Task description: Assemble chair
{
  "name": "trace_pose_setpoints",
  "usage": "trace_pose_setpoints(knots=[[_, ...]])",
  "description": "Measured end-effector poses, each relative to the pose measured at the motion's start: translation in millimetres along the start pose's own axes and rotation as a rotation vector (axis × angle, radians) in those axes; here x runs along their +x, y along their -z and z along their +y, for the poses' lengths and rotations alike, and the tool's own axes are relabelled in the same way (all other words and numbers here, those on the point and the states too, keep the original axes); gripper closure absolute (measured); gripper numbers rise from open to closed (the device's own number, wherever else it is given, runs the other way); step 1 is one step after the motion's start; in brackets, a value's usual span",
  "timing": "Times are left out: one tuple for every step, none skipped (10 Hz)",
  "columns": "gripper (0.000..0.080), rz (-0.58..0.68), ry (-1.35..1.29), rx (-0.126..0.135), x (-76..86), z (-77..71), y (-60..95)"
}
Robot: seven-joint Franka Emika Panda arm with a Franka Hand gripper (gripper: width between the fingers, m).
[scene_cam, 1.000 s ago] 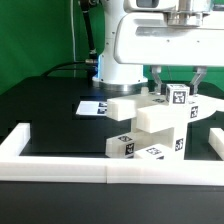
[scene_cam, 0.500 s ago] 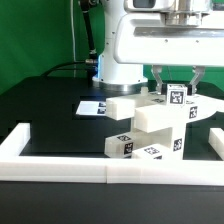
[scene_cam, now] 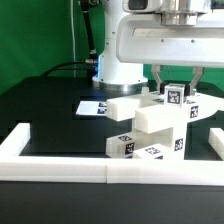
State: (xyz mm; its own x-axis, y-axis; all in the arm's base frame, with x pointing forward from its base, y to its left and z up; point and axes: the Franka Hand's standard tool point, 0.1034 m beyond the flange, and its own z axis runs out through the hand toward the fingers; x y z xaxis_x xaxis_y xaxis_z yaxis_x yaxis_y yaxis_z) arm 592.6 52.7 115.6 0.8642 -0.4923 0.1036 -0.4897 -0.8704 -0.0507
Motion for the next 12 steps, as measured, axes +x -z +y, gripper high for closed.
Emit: trace_pose_setpoints(knots=[[0.0512,0.0,-0.045,0.001,0.0,-0.1,0.0],[0.0512,0.0,-0.124,0.001,0.0,-0.2,0.1],[0.0512,0.0,-0.18,0.001,0.1,-0.2,0.2],[0.0512,0.0,-0.225,0.001,0.0,-0.3,0.1],[0.0512,0.0,-0.302,0.002,-0.2,-0.7,0.2],[0.0512,0.0,-0.354,0.002,-0.4,-1.0,0.2],[0.0512,-0.001,-0.403,0.002,-0.6,-1.3,0.3],[0.0512,-0.001,-0.455,0.003,-0.8,-1.7,0.3],[0.0512,-0.001,-0.489,0.003,-0.9,-1.8,0.3],[0.0512,-0.002,-0.549,0.004,-1.2,-2.2,0.3],[0.0512,-0.002,-0.562,0.004,-1.3,-2.2,0.3],[0.05,-0.002,-0.559,0.004,-1.3,-2.3,0.2]])
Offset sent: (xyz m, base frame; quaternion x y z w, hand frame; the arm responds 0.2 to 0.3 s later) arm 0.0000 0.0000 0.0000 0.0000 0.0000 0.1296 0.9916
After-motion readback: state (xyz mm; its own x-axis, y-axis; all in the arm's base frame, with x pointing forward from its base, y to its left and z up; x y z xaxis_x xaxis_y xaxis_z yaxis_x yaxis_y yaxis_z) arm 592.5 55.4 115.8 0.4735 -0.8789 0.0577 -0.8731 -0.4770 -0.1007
